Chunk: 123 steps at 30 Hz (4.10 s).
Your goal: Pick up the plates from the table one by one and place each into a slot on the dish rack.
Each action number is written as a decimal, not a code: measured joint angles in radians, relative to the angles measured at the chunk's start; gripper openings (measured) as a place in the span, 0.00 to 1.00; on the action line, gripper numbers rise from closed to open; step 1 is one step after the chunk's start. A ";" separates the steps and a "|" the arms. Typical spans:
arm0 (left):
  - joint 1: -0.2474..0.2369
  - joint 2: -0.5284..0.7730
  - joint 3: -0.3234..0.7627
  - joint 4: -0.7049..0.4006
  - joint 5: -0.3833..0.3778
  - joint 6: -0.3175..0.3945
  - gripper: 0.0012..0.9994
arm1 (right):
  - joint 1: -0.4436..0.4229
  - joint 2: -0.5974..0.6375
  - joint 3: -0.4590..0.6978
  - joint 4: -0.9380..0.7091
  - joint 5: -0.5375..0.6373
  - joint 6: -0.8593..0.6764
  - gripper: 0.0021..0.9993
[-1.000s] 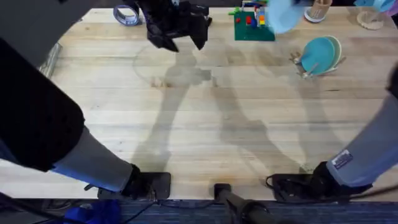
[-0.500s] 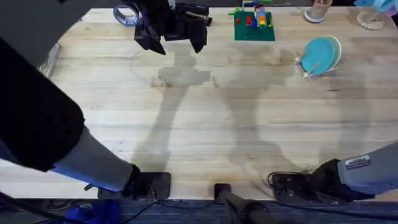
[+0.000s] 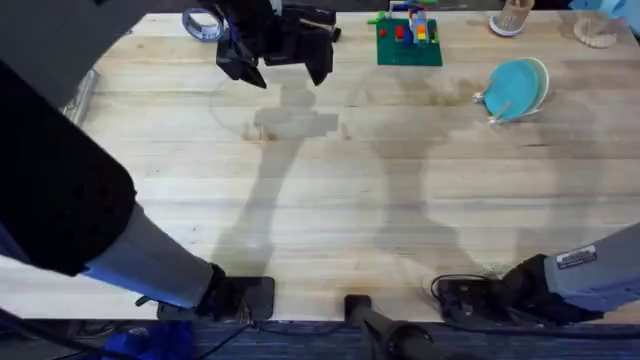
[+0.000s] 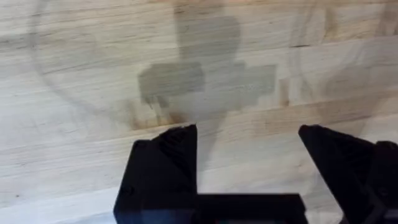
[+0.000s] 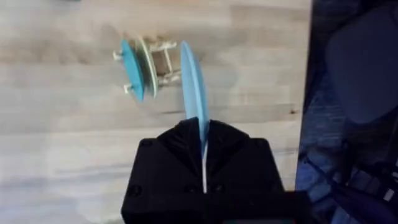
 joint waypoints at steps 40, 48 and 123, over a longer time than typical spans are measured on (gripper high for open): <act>0.000 0.000 0.000 0.000 0.000 0.000 1.00 | 0.034 0.290 -0.085 0.002 -0.003 -0.091 0.03; 0.000 0.000 0.000 0.000 0.000 0.000 1.00 | 0.034 0.345 -0.087 0.009 -0.016 -0.091 0.03; 0.000 0.000 0.000 0.000 0.000 0.000 1.00 | 0.034 0.262 -0.171 0.104 -0.051 -0.093 0.32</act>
